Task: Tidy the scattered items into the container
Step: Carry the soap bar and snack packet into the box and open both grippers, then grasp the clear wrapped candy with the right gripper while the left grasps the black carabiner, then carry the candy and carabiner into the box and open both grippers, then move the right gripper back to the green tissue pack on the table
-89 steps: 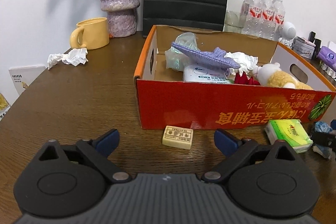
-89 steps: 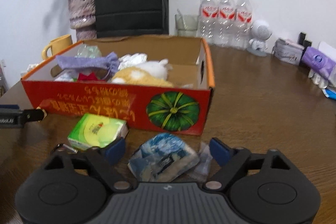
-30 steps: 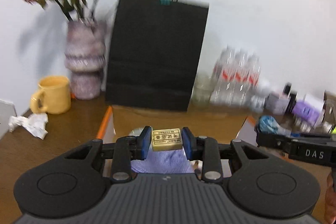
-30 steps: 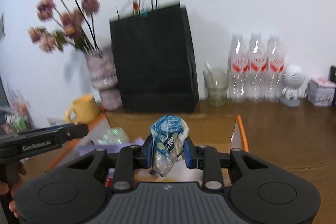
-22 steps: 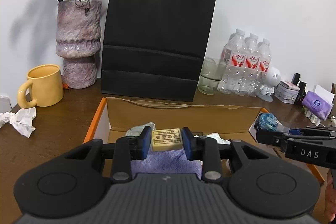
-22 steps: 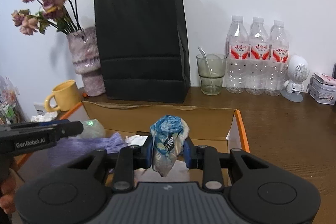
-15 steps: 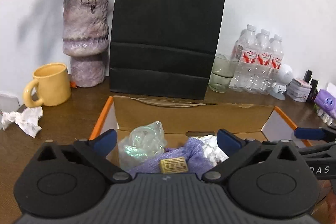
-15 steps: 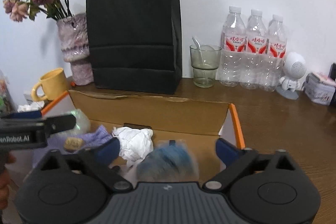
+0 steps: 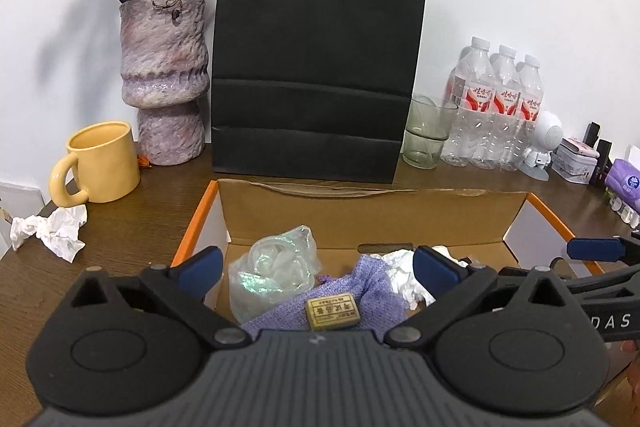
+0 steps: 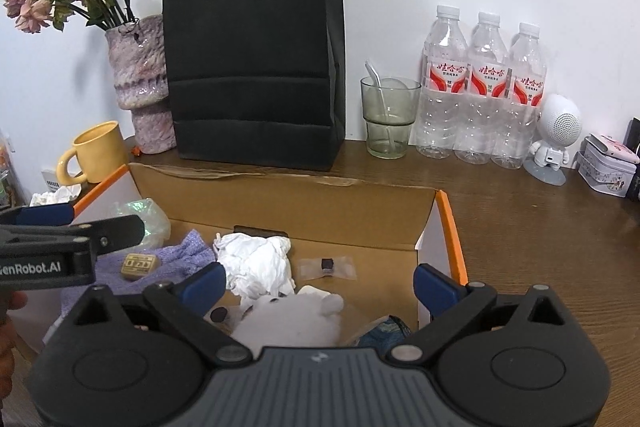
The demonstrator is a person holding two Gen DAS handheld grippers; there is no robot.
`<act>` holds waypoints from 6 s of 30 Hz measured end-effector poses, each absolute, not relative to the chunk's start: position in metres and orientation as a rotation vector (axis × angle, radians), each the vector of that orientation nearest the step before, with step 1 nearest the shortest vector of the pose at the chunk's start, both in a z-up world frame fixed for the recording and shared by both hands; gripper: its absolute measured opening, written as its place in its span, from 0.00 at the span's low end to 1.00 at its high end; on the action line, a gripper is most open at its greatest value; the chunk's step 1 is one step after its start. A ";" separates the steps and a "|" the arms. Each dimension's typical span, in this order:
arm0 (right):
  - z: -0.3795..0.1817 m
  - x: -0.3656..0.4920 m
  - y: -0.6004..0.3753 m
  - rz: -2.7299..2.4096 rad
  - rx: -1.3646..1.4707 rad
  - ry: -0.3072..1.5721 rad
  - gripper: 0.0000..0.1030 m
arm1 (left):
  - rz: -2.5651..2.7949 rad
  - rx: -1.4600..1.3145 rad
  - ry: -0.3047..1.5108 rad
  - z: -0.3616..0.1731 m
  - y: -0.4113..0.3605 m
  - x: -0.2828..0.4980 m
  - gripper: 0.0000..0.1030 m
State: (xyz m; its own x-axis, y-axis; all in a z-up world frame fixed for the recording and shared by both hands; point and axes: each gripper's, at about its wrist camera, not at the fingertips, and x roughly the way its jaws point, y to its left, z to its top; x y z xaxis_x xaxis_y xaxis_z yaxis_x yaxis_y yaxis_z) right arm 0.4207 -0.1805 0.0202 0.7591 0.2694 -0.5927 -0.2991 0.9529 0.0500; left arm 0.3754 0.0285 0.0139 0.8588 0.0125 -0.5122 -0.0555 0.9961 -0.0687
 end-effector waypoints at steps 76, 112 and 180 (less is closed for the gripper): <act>-0.025 0.255 -0.248 0.325 -0.031 0.637 0.15 | -0.044 -0.019 0.618 -0.039 -0.046 0.208 0.51; 0.046 0.379 -0.191 0.388 0.013 0.517 0.15 | -0.084 -0.196 0.471 0.029 0.036 0.346 0.51; -0.020 0.238 -0.260 0.202 0.012 0.635 1.00 | -0.037 0.008 0.699 -0.043 -0.054 0.196 0.84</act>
